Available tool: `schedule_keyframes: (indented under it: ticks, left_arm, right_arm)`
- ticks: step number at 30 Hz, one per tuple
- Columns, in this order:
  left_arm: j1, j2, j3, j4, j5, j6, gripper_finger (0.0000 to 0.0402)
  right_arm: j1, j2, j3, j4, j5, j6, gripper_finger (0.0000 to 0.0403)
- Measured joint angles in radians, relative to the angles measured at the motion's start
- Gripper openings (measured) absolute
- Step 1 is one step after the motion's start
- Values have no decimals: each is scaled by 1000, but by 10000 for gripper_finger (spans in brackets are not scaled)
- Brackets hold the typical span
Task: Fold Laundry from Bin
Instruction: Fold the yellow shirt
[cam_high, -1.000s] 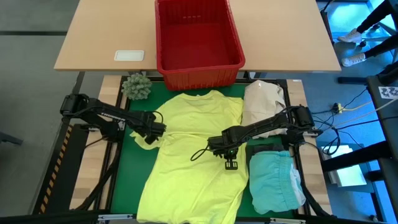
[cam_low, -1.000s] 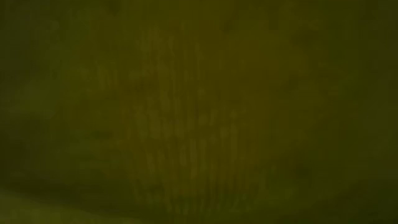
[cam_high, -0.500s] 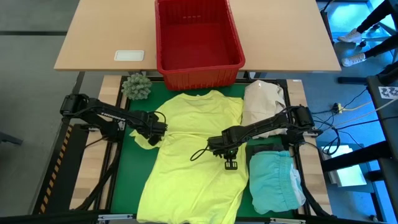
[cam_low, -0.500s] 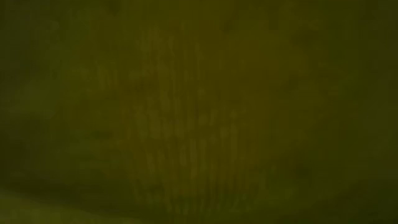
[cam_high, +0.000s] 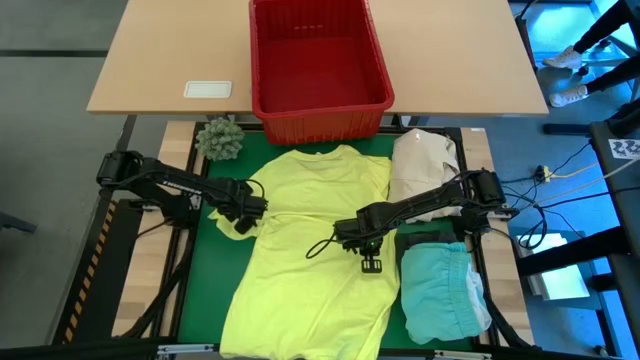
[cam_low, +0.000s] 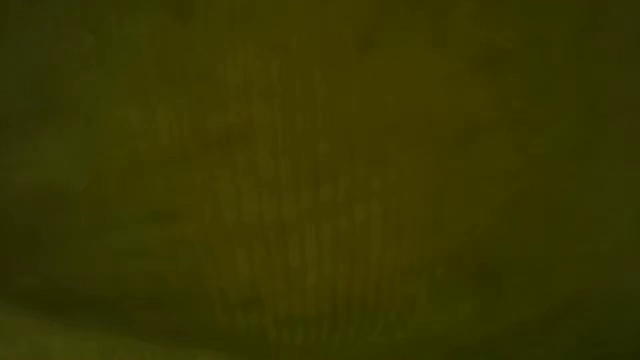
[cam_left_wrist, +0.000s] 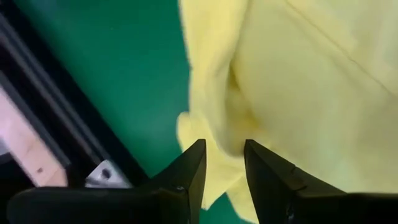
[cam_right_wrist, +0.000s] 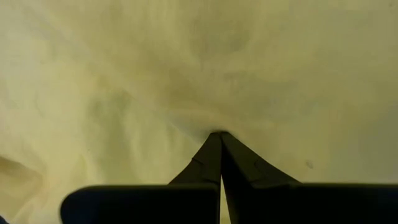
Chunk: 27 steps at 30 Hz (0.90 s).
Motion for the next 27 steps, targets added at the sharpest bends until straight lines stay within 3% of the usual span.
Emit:
schedule_keyframes:
  ticks: [6,10,16,27]
  left_arm:
    - [25,0,-63,76,36,37,96]
    - [38,0,-80,66,-16,62,82]
    - [37,0,-52,62,-104,103,8]
    - [103,0,-6,47,-271,177,1]
  right_arm:
    - [0,0,0,0,0,0,3]
    - [0,0,0,1,0,0,3]
    - [0,0,0,19,0,-14,3]
    - [-1,0,0,26,0,-14,3]
